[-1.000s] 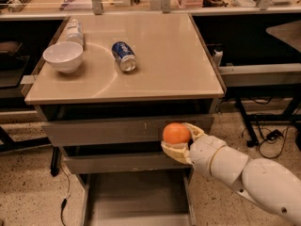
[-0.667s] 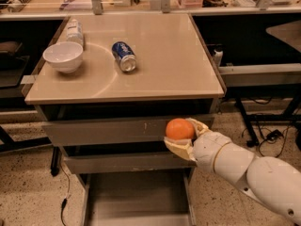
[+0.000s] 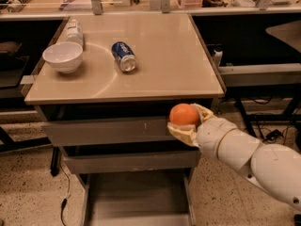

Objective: Pick orange from bottom drawer and place on counter

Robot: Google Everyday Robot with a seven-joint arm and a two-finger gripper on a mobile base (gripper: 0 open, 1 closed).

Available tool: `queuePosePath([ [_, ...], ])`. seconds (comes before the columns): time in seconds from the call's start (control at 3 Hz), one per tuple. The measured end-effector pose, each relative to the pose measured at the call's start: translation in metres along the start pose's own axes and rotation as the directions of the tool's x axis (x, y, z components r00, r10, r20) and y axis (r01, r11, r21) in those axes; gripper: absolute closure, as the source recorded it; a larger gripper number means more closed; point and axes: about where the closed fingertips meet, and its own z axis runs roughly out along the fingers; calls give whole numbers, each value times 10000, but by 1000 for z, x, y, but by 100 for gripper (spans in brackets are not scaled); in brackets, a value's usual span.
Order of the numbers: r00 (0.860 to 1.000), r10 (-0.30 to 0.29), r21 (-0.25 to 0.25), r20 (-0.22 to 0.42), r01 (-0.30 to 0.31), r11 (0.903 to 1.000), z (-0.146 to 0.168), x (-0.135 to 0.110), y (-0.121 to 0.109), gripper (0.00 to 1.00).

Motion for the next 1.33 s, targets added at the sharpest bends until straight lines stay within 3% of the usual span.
queuePosePath([
  [1.33, 9986, 276, 1147, 455, -327, 9929, 33, -57, -112, 100],
])
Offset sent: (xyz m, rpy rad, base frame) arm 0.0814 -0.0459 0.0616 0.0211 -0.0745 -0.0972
